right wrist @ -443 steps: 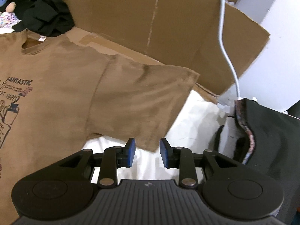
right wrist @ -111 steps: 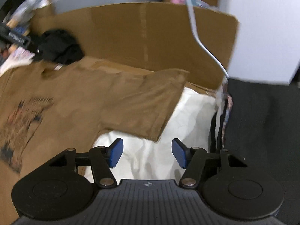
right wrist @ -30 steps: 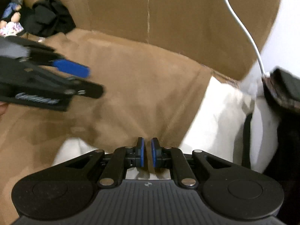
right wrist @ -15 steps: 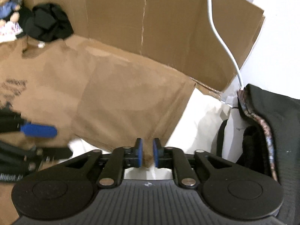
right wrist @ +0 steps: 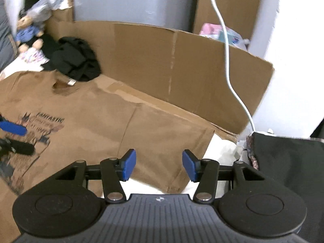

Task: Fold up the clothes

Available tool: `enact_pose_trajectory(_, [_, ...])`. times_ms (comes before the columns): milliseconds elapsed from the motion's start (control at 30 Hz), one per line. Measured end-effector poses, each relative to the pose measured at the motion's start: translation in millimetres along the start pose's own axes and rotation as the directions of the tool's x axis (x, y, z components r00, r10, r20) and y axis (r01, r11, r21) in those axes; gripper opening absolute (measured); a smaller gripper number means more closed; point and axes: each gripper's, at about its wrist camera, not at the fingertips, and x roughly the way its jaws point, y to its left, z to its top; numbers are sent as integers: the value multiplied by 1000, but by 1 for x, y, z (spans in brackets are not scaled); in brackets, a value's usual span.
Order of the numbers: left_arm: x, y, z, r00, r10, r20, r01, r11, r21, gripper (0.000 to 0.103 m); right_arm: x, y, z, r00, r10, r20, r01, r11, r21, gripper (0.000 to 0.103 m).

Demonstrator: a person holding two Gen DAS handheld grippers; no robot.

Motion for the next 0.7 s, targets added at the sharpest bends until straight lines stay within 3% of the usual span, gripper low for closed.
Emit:
enact_pose_trajectory(267, [-38, -8, -2, 1000, -14, -1, 14, 1000, 20, 89, -29, 12, 3, 1000, 13, -12, -12, 999, 52, 64])
enact_pose_trajectory(333, [-48, -12, -8, 999, 37, -21, -37, 999, 13, 97, -38, 15, 5, 1000, 17, -9, -16, 998, 66, 70])
enact_pose_trajectory(467, [-58, -16, -20, 997, 53, -53, -52, 999, 17, 99, -58, 22, 11, 1000, 23, -9, -22, 997, 77, 75])
enact_pose_trajectory(700, [-84, 9, -52, 991, 92, -95, -98, 993, -60, 102, -72, 37, 2, 998, 38, -40, -35, 996, 83, 92])
